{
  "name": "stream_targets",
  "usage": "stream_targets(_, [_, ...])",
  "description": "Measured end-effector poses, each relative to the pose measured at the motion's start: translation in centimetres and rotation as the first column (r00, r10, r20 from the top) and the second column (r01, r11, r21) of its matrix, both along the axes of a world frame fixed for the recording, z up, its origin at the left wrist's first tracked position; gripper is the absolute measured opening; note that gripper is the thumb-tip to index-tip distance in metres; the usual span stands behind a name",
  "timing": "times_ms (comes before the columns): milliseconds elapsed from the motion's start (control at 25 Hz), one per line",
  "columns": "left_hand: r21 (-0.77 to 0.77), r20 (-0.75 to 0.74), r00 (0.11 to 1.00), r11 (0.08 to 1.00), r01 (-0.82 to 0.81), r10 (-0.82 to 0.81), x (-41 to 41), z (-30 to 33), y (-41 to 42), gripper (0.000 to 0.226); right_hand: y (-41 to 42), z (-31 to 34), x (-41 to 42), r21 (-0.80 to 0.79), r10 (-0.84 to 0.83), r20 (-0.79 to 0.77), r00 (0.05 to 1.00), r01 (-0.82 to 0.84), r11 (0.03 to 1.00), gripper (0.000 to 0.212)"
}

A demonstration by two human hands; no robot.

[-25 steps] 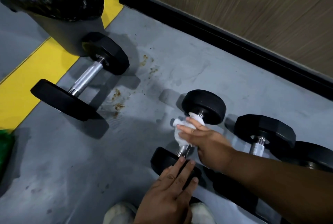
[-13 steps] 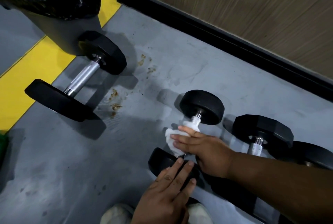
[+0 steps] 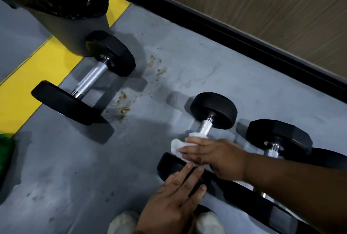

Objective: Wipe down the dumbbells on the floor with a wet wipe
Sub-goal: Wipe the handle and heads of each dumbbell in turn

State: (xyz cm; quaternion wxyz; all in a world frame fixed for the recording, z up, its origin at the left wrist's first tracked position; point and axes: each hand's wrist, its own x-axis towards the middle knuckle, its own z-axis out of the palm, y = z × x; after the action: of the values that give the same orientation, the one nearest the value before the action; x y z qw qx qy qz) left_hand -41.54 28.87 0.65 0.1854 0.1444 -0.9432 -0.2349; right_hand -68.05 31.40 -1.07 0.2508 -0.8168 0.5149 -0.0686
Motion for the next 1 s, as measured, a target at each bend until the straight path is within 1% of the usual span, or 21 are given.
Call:
stream_targets(40, [0.003, -0.007, 1.000, 1.000, -0.003, 0.003, 0.0, -0.1, 0.0, 0.038, -0.9, -0.5, -1.1, -0.025, -0.086, 0.000, 0.996, 0.086, 0.996, 0.087])
stream_targets(120, [-0.007, -0.013, 1.000, 1.000, 0.005, -0.005, 0.1, 0.1, -0.1, 0.039, -1.7, -1.4, -2.1, -0.045, -0.293, 0.012, 0.956, 0.293, 0.955, 0.092])
stream_targets(160, [-0.015, -0.013, 1.000, 1.000, 0.023, -0.023, 0.2, 0.2, -0.3, 0.039, -1.5, -1.4, -1.7, -0.038, -0.354, 0.018, 0.935, 0.354, 0.934, 0.096])
stream_targets(200, [-0.031, -0.011, 0.999, 0.999, 0.045, -0.045, 0.3, 0.2, -0.7, 0.039, -1.1, -1.3, -0.9, -0.025, -0.363, 0.025, 0.931, 0.364, 0.931, 0.100])
stream_targets(240, [-0.044, -0.003, 0.997, 0.996, 0.075, -0.076, 0.4, 0.2, -1.2, 0.037, -0.4, -1.0, 0.2, -0.010, -0.323, 0.020, 0.946, 0.323, 0.946, 0.102])
stream_targets(280, [-0.055, 0.005, 0.994, 0.993, 0.109, -0.109, 0.5, 0.2, -1.8, 0.036, 0.4, -0.6, 1.2, -0.002, -0.256, 0.021, 0.966, 0.257, 0.967, 0.097])
stream_targets(360, [-0.092, 0.015, 0.987, 0.983, 0.161, -0.160, 1.0, 0.1, -3.0, 0.037, 1.1, 0.1, 2.2, 0.000, -0.136, 0.043, 0.990, 0.136, 0.991, 0.077])
stream_targets(400, [-0.108, 0.025, 0.985, 0.979, 0.175, -0.174, 1.1, 0.2, -3.6, 0.038, 0.9, 0.3, 2.1, -0.006, -0.120, 0.051, 0.992, 0.120, 0.993, 0.069])
stream_targets(440, [-0.125, 0.029, 0.983, 0.975, 0.183, -0.181, 1.1, 0.3, -3.9, 0.039, 0.5, 0.3, 1.5, -0.003, -0.145, 0.060, 0.988, 0.146, 0.989, 0.066])
stream_targets(480, [-0.131, 0.042, 0.983, 0.974, 0.184, -0.180, 1.1, 0.3, -4.1, 0.041, 0.0, 0.1, 0.9, 0.010, -0.200, 0.067, 0.978, 0.200, 0.980, 0.067])
stream_targets(560, [-0.147, 0.074, 0.985, 0.975, 0.166, -0.157, 1.5, 0.0, -3.9, 0.041, -0.8, -0.8, -0.4, -0.018, -0.314, 0.040, 0.949, 0.315, 0.949, 0.076])
stream_targets(640, [-0.099, 0.127, 0.988, 0.989, 0.105, -0.092, 1.9, -0.1, -3.8, 0.039, -0.9, -0.8, -0.7, -0.034, -0.388, 0.033, 0.921, 0.389, 0.920, 0.078])
stream_targets(680, [-0.072, 0.147, 0.986, 0.993, 0.096, -0.084, 2.0, 0.0, -3.7, 0.040, -0.7, -0.6, -0.2, -0.039, -0.403, 0.037, 0.914, 0.404, 0.914, 0.078])
stream_targets(720, [-0.014, 0.156, 0.983, 0.995, 0.099, -0.096, 1.9, 0.1, -3.5, 0.040, -0.2, -0.3, 0.4, -0.036, -0.387, 0.024, 0.922, 0.388, 0.921, 0.079])
stream_targets(760, [0.076, 0.148, 0.983, 0.993, 0.094, -0.104, 1.7, 0.3, -3.1, 0.041, 0.4, -0.1, 1.1, -0.015, -0.337, 0.004, 0.942, 0.337, 0.942, 0.079])
stream_targets(800, [0.220, 0.170, 0.980, 0.973, 0.065, -0.103, 1.4, 0.5, -2.6, 0.047, 1.0, 0.6, 1.8, 0.024, -0.251, -0.014, 0.968, 0.251, 0.968, 0.078])
stream_targets(840, [0.239, 0.238, 0.971, 0.971, -0.021, -0.038, 1.3, 0.0, -1.9, 0.058, 1.3, 0.8, 2.0, 0.056, -0.167, -0.017, 0.986, 0.167, 0.984, 0.076])
stream_targets(880, [0.381, 0.322, 0.941, 0.924, -0.032, -0.101, 2.0, 0.3, -1.7, 0.069, 1.1, 1.0, 1.6, 0.060, -0.112, -0.018, 0.994, 0.113, 0.992, 0.074])
stream_targets(920, [0.405, 0.312, 0.950, 0.903, -0.144, 0.012, 1.4, 0.8, -1.6, 0.070, 0.5, 0.8, 0.9, 0.035, -0.108, -0.024, 0.994, 0.109, 0.993, 0.073])
stream_targets(960, [0.374, 0.331, 0.943, 0.913, -0.165, 0.034, 0.5, 2.2, -1.8, 0.061, -0.3, 0.6, -0.1, 0.028, -0.171, -0.040, 0.984, 0.172, 0.985, 0.076])
stream_targets(1000, [0.269, 0.275, 0.961, 0.958, -0.100, 0.023, 0.7, 1.7, -1.5, 0.047, -1.1, 0.4, -1.0, 0.013, -0.258, -0.024, 0.966, 0.259, 0.966, 0.082])
